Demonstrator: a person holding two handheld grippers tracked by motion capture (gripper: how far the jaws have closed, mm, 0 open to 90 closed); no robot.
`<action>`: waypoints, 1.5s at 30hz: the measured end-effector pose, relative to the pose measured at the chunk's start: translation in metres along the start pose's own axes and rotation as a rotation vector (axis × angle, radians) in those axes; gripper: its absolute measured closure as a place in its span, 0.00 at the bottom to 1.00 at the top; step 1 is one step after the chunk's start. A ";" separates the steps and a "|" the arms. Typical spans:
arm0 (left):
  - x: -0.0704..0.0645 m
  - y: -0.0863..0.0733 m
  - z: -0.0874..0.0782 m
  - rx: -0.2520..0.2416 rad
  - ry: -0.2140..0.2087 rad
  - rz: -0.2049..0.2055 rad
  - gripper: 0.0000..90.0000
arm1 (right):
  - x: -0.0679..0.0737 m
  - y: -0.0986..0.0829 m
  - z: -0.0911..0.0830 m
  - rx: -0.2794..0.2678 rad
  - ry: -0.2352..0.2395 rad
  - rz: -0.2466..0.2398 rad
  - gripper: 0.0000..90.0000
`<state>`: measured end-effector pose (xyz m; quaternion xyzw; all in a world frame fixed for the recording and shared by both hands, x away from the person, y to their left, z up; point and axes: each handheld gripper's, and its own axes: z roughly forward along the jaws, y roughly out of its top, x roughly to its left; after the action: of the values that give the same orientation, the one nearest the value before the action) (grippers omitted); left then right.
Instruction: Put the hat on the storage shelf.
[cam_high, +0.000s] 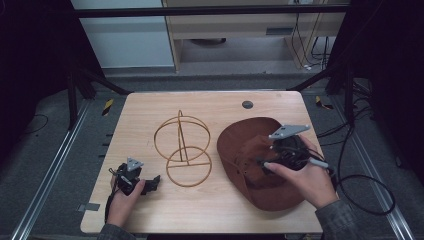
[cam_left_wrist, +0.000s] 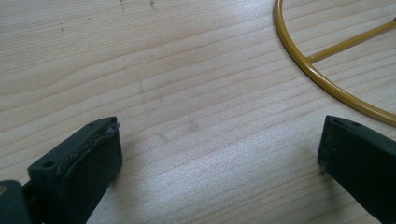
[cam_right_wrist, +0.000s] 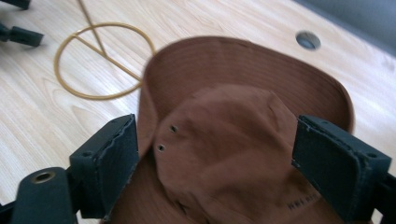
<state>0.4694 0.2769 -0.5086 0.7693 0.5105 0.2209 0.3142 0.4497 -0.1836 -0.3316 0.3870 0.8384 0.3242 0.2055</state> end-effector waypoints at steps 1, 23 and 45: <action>0.000 0.000 0.000 0.000 0.000 0.000 0.00 | -0.006 0.000 -0.001 0.011 0.006 0.013 0.17; 0.001 0.001 0.001 0.003 -0.006 0.009 0.00 | -0.050 0.011 0.040 0.156 0.076 -0.031 0.09; 0.001 0.001 0.001 0.002 -0.006 0.008 0.00 | -0.060 -0.001 0.084 0.303 0.134 -0.033 0.22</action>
<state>0.4712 0.2777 -0.5084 0.7725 0.5066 0.2194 0.3139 0.5366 -0.1984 -0.3858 0.3773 0.8957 0.2157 0.0939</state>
